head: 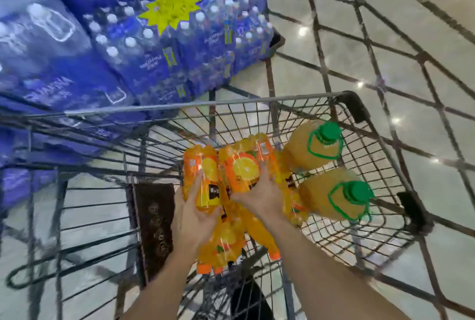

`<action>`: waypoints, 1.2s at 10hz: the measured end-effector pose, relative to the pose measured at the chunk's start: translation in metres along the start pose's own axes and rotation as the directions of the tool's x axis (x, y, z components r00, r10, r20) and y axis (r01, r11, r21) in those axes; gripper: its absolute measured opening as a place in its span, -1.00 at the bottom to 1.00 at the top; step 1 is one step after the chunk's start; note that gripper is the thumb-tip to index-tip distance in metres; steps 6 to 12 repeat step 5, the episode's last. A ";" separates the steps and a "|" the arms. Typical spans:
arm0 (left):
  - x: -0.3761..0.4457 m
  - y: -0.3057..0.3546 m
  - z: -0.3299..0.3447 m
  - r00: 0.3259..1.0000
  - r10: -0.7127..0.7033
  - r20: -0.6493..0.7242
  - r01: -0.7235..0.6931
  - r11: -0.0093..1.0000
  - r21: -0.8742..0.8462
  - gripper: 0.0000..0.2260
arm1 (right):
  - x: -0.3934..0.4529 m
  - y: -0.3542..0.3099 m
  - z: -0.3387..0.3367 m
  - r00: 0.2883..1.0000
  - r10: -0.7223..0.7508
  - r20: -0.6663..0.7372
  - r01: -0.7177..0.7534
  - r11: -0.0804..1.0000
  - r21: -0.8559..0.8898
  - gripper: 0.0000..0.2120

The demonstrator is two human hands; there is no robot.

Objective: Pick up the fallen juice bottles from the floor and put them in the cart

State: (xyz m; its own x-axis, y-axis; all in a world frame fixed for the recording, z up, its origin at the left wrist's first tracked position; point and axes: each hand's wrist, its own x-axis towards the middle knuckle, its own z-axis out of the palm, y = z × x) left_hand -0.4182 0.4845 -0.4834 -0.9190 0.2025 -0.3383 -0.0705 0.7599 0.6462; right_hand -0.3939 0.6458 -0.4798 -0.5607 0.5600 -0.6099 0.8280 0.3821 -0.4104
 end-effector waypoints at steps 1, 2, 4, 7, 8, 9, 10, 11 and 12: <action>0.001 -0.011 0.008 1.000 0.001 -0.001 -0.001 1.000 0.016 -0.14 | 0.013 0.000 0.018 0.998 0.059 0.029 -0.059 0.998 -0.007 0.11; 0.012 -0.011 0.003 0.998 0.006 0.063 -0.009 0.999 0.040 -0.10 | 0.016 -0.007 0.026 0.996 0.075 0.039 -0.075 0.997 0.013 0.05; 0.040 0.017 -0.029 0.985 0.030 0.170 -0.079 0.955 0.285 -0.25 | 0.005 -0.029 -0.034 0.971 -0.153 -0.184 0.132 0.983 -0.125 -0.39; 0.048 0.052 -0.066 0.948 0.288 0.133 -0.317 0.855 0.409 -0.33 | -0.012 -0.039 -0.088 0.894 -0.308 -0.326 0.259 0.948 -0.186 -0.36; 0.048 0.052 -0.066 0.948 0.288 0.133 -0.317 0.855 0.409 -0.33 | -0.012 -0.039 -0.088 0.894 -0.308 -0.326 0.259 0.948 -0.186 -0.36; 0.048 0.052 -0.066 0.948 0.288 0.133 -0.317 0.855 0.409 -0.33 | -0.012 -0.039 -0.088 0.894 -0.308 -0.326 0.259 0.948 -0.186 -0.36; 0.048 0.052 -0.066 0.948 0.288 0.133 -0.317 0.855 0.409 -0.33 | -0.012 -0.039 -0.088 0.894 -0.308 -0.326 0.259 0.948 -0.186 -0.36; 0.048 0.052 -0.066 0.948 0.288 0.133 -0.317 0.855 0.409 -0.33 | -0.012 -0.039 -0.088 0.894 -0.308 -0.326 0.259 0.948 -0.186 -0.36; 0.048 0.052 -0.066 0.948 0.288 0.133 -0.317 0.855 0.409 -0.33 | -0.012 -0.039 -0.088 0.894 -0.308 -0.326 0.259 0.948 -0.186 -0.36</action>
